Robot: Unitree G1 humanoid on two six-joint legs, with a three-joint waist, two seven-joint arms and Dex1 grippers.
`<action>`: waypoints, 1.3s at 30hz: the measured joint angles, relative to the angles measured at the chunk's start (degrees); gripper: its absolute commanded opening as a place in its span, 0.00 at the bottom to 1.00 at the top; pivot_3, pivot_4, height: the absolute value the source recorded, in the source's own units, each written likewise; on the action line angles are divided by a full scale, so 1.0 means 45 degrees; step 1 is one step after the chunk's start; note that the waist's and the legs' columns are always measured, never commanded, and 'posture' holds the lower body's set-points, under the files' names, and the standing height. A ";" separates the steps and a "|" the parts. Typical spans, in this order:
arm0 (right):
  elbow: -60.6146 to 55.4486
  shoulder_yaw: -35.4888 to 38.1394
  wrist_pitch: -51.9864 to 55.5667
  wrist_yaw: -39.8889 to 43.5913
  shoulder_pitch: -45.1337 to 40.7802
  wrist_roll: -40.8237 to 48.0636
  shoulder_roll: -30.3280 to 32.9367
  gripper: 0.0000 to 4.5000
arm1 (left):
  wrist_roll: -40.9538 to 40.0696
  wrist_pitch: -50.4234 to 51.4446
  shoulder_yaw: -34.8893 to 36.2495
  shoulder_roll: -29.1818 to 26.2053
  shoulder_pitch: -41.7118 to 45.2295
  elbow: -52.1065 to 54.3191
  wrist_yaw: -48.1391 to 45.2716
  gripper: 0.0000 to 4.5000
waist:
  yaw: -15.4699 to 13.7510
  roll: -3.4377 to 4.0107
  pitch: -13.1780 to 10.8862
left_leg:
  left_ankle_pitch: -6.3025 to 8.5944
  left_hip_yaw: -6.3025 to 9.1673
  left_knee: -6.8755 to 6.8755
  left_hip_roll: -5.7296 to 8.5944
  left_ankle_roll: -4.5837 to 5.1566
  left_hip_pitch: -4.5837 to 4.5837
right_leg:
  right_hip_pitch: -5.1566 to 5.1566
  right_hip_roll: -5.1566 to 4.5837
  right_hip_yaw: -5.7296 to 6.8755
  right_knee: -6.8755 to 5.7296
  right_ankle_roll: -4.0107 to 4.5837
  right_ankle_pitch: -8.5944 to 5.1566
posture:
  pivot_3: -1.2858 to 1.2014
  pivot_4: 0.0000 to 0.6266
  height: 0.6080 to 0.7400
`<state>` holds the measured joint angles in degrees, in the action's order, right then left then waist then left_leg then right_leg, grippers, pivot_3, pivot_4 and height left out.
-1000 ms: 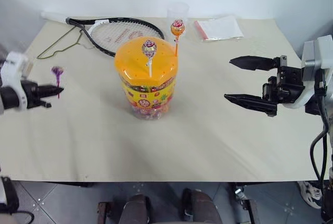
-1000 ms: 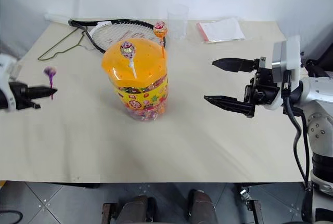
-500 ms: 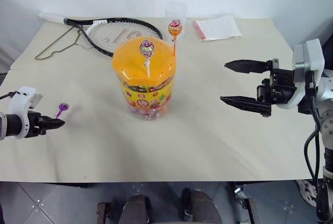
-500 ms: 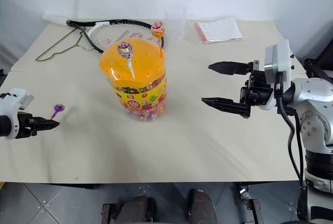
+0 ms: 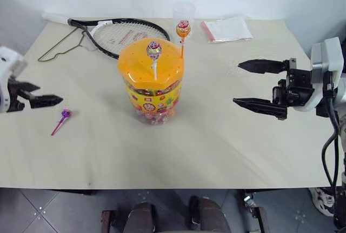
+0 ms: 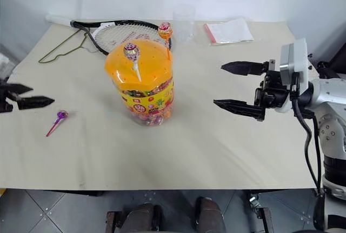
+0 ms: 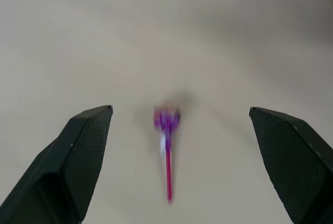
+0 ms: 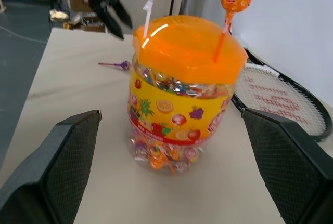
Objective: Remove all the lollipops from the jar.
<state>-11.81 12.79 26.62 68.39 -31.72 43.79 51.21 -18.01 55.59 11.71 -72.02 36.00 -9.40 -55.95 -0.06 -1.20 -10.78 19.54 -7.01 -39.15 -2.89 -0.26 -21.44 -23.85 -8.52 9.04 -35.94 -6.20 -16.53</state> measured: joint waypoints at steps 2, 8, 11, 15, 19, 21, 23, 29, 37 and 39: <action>-0.0057 0.0026 0.0341 -0.0174 -0.0227 0.0055 0.0204 1.00 | -0.0408 -0.0290 0.0047 0.0225 0.0947 0.0001 -0.0303 1.00 | 0.0009 0.0001 0.0000 | 0.0000 -0.0004 -0.0001 0.0001 0.0000 0.0000 | -0.0001 -0.0001 -0.0003 -0.0003 0.0000 0.0000 | 0.52 0.24 1.00; -0.1002 0.0249 0.1092 -0.0751 -0.0308 0.0488 0.0306 1.00 | -0.1594 -0.0924 0.0170 0.1176 0.1940 0.0196 -0.1116 1.00 | 0.0025 0.0001 0.0000 | -0.0001 -0.0008 -0.0003 0.0001 0.0000 0.0002 | -0.0001 0.0001 -0.0006 -0.0004 0.0000 0.0000 | 0.52 0.24 1.00; -0.1524 0.0266 0.1307 -0.1155 -0.0291 0.0716 0.0204 1.00 | -0.2357 -0.1732 0.0524 0.2566 0.2202 0.0163 -0.1342 1.00 | 0.0009 -0.0001 -0.0001 | -0.0001 -0.0003 -0.0015 0.0000 0.0001 -0.0002 | 0.0002 0.0001 -0.0002 -0.0006 -0.0001 0.0000 | 0.52 0.24 1.00; -0.2307 0.0264 0.1642 -0.1756 -0.0264 0.1322 -0.0234 1.00 | -0.3504 -0.2893 0.1291 0.3476 0.2257 0.0188 -0.2323 1.00 | 0.0006 -0.0003 -0.0001 | -0.0001 -0.0003 -0.0016 0.0001 0.0001 -0.0006 | 0.0000 0.0001 -0.0001 -0.0001 -0.0002 0.0001 | 0.52 0.24 1.00; -0.2902 0.0118 0.1993 -0.2245 -0.0270 0.1963 -0.0705 1.00 | -0.4351 -0.4303 0.1935 0.3863 0.1866 0.0238 -0.3837 1.00 | 0.0061 -0.0002 -0.0001 | -0.0001 -0.0004 -0.0014 0.0000 0.0001 0.0001 | 0.0001 0.0006 -0.0005 -0.0005 -0.0002 0.0001 | 0.52 0.24 1.00; -0.2923 -0.0247 0.2188 -0.2569 -0.0663 0.2083 -0.1104 1.00 | -0.4723 -0.4682 0.2226 0.4011 0.1638 0.0236 -0.4405 1.00 | 0.0069 -0.0002 -0.0001 | -0.0001 -0.0004 -0.0017 -0.0001 0.0001 0.0001 | 0.0001 0.0005 -0.0007 -0.0007 -0.0002 0.0001 | 0.52 0.24 1.00; -0.2945 -0.0821 0.2438 -0.2957 -0.1475 0.2163 -0.1582 1.00 | -0.5081 -0.4845 0.2408 0.3992 0.1327 0.0240 -0.4975 1.00 | 0.0087 -0.0001 -0.0001 | -0.0001 -0.0001 -0.0018 0.0000 0.0000 0.0007 | 0.0000 0.0005 -0.0011 -0.0014 -0.0001 0.0001 | 0.52 0.24 1.00; -0.2661 -0.2084 0.2796 -0.3682 -0.3074 0.1910 -0.2583 1.00 | -0.5469 -0.5139 0.2719 0.3836 0.0194 0.0273 -0.5946 1.00 | 0.0027 -0.0002 -0.0001 | 0.0000 0.0009 -0.0017 0.0001 0.0002 -0.0006 | 0.0001 0.0003 0.0000 -0.0004 -0.0002 0.0001 | 0.52 0.24 1.00; 0.0271 -0.3151 0.2484 -0.2917 -0.4520 -0.0131 -0.2706 1.00 | -0.6222 -0.5137 0.3381 0.3807 -0.0729 0.1161 -0.5858 1.00 | 0.0076 -0.0003 -0.0001 | 0.0000 0.0008 -0.0015 -0.0001 0.0002 -0.0003 | -0.0001 0.0004 -0.0002 -0.0006 -0.0001 0.0001 | 0.52 0.24 1.00; 0.1180 -0.3627 0.2338 -0.2428 -0.4944 -0.0702 -0.2737 1.00 | -0.6363 -0.5137 0.3508 0.3792 -0.0953 0.1369 -0.5769 1.00 | 0.0092 -0.0002 -0.0001 | 0.0000 0.0002 -0.0015 -0.0001 0.0002 -0.0003 | -0.0001 0.0004 -0.0005 -0.0005 -0.0001 0.0001 | 0.52 0.24 1.00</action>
<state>-6.50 -3.53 37.14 57.46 -53.97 40.63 38.89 -46.64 32.47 27.50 -54.96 31.71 -3.23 -81.90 0.36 -1.21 -10.79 19.54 -7.00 -39.22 -2.90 -0.25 -21.45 -23.85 -8.50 9.02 -35.96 -6.21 -16.52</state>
